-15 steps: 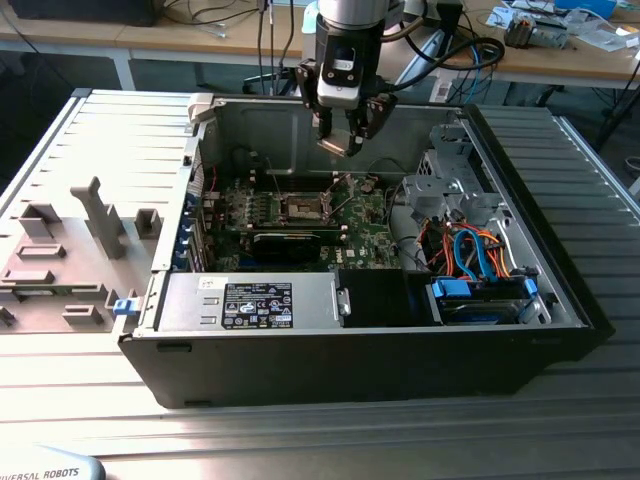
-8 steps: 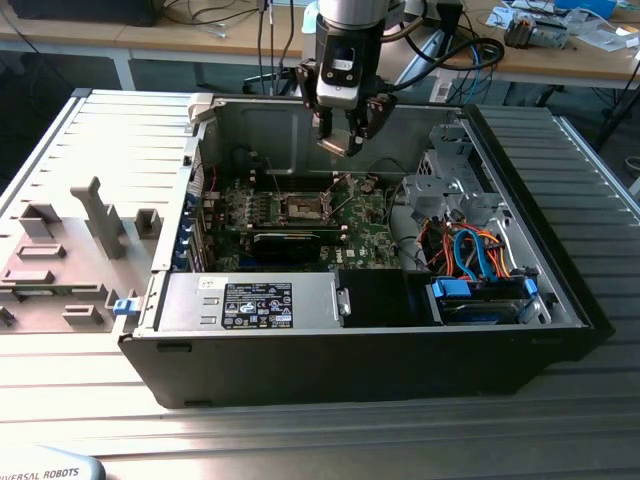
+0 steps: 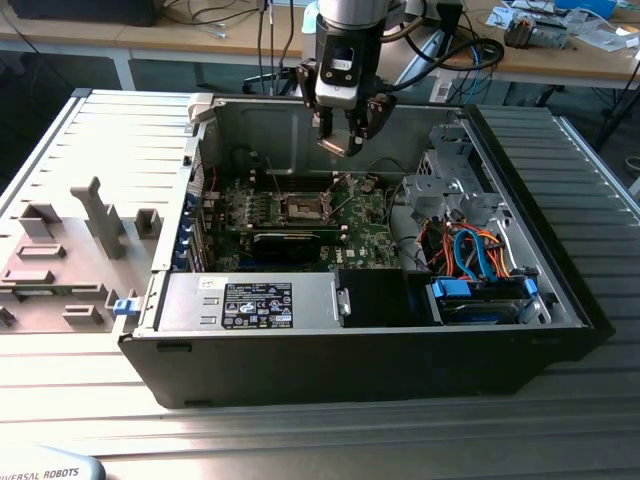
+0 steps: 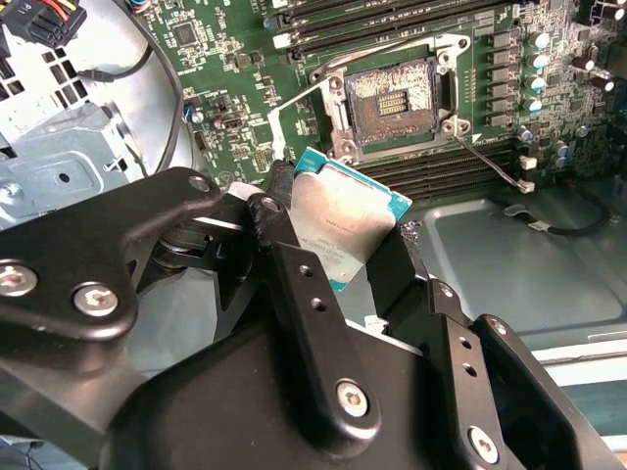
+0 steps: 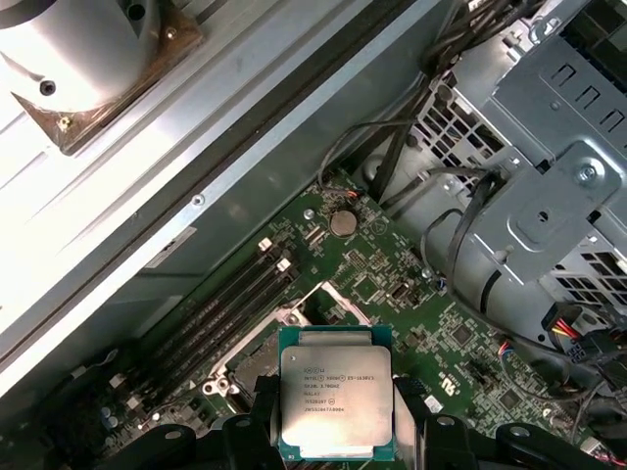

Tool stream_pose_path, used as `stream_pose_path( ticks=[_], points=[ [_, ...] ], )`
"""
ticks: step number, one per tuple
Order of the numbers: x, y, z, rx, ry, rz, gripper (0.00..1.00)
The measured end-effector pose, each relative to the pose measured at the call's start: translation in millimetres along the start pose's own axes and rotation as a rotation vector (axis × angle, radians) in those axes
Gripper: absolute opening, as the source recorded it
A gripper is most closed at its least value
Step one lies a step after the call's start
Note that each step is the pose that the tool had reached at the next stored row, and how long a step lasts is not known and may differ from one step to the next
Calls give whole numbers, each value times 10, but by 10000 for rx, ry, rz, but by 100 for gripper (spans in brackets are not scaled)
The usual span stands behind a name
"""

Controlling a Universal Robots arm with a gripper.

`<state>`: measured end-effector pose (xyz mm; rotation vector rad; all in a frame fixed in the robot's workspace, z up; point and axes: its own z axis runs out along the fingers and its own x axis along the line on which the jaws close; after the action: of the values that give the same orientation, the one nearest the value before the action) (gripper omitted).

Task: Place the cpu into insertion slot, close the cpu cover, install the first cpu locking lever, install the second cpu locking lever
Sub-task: 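Place the cpu into insertion slot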

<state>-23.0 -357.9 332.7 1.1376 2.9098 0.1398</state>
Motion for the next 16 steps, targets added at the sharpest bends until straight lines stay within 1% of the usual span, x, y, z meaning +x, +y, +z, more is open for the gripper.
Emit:
stream_pose_path(
  ticks=[16],
  points=[
    [0,0,0,-7,-25,281,54]
  ],
)
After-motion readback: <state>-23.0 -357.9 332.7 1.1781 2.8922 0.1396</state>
